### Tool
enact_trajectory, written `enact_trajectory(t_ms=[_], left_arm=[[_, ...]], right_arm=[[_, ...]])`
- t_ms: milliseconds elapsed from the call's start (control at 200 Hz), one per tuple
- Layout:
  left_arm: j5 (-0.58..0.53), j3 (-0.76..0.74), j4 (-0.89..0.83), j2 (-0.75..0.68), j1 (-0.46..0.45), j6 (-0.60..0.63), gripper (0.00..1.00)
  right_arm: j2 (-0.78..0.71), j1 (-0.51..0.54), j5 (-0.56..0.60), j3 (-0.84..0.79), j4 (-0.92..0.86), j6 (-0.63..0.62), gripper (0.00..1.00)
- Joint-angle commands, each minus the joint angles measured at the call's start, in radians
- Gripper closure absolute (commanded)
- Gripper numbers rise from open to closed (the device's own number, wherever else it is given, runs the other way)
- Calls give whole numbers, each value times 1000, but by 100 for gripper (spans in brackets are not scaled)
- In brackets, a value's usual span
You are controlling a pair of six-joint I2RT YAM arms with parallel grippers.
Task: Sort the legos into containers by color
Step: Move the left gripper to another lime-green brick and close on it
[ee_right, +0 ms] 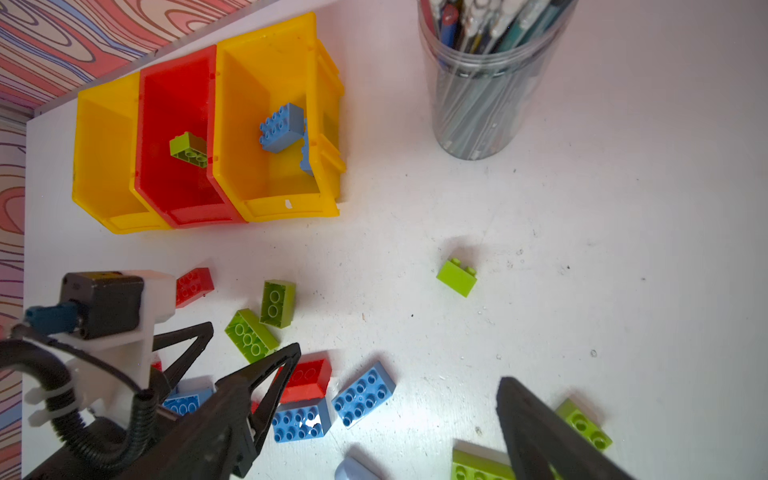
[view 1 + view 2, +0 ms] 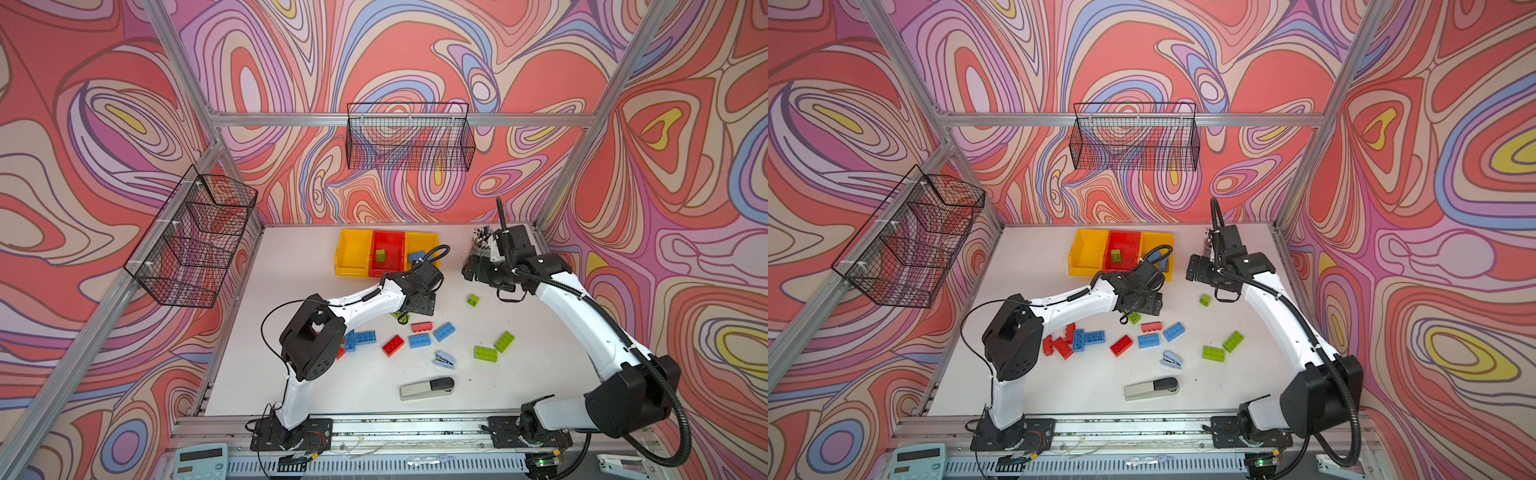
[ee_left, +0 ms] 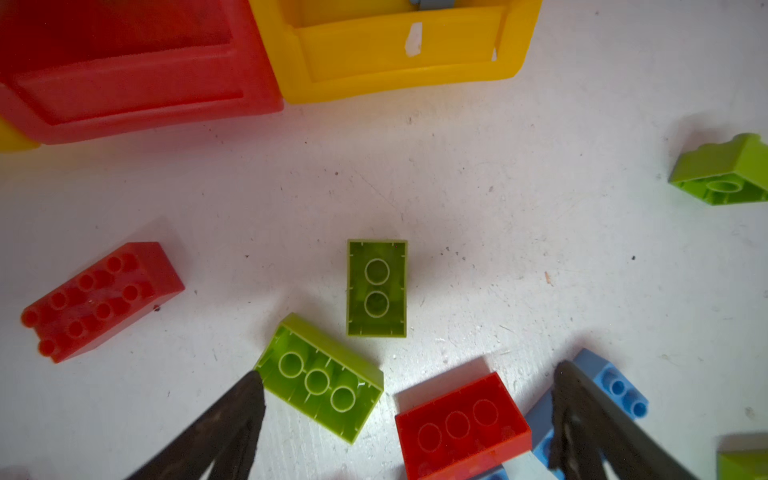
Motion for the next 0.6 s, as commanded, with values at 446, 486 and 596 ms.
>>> enact_trajectory(t_ms=[446, 486, 596], left_arm=[[44, 120, -31, 152, 97, 96, 13], [45, 121, -31, 158, 97, 104, 15], [50, 108, -20, 166, 97, 119, 21]], right_arm=[[-41, -7, 52, -30, -36, 71, 2], [-37, -7, 52, -29, -37, 75, 2], [-21, -7, 52, -18, -37, 83, 2]])
